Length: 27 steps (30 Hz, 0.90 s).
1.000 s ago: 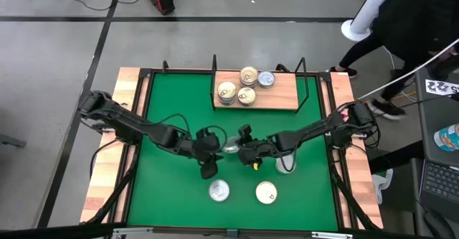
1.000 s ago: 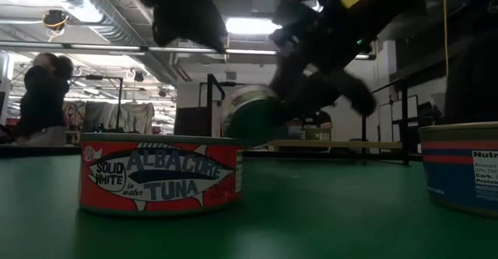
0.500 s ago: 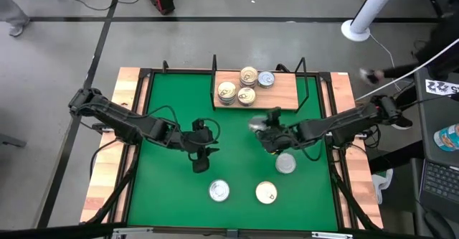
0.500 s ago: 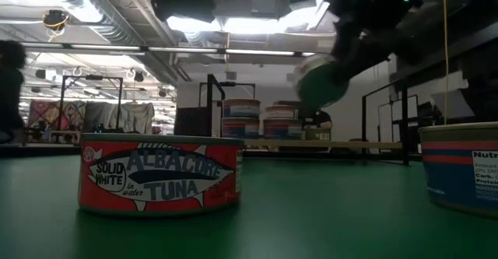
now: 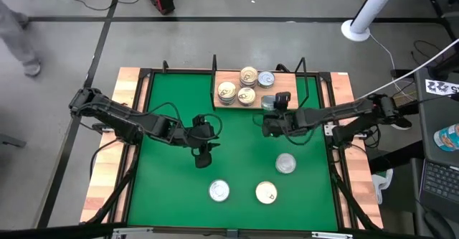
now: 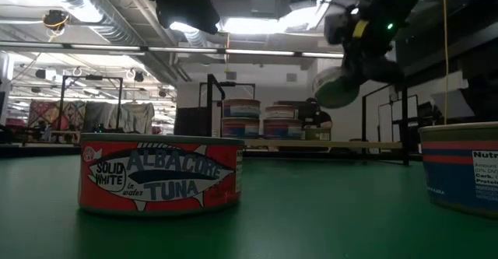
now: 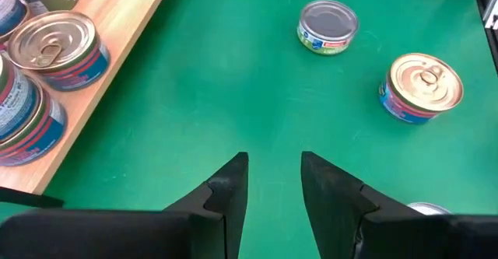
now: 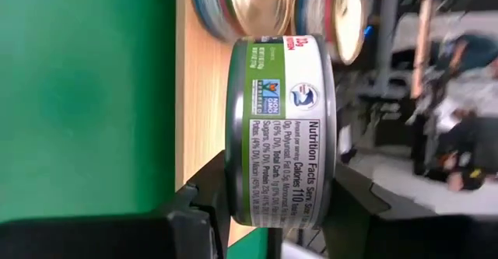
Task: Stack canned seafood by type on shelf
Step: Put the green tuna can on the shelf aligned with the blue tuna can
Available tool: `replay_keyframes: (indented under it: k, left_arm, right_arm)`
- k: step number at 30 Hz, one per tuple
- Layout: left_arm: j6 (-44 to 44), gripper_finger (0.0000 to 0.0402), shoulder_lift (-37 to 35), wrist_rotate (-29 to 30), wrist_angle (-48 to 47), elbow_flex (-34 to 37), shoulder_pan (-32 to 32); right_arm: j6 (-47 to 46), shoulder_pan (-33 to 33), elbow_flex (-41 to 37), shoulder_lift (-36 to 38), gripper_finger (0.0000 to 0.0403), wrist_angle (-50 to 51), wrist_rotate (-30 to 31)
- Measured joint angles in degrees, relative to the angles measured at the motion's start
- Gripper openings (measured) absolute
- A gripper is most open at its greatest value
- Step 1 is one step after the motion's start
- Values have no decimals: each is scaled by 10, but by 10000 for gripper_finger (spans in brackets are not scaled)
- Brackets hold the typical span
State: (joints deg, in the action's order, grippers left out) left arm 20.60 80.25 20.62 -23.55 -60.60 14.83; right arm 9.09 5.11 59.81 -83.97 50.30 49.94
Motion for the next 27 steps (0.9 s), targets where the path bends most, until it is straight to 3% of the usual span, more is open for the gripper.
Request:
replay_keyframes:
  k: [11, 27]
  left_arm:
    - [0, 115, 0, 0, 1, 0, 0]
    - [-17, 115, 0, 0, 1, 0, 0]
  right_arm:
    - [21, -113, 0, -66, 140, -81, -37]
    - [49, -176, 1, -114, 149, -139, -85]
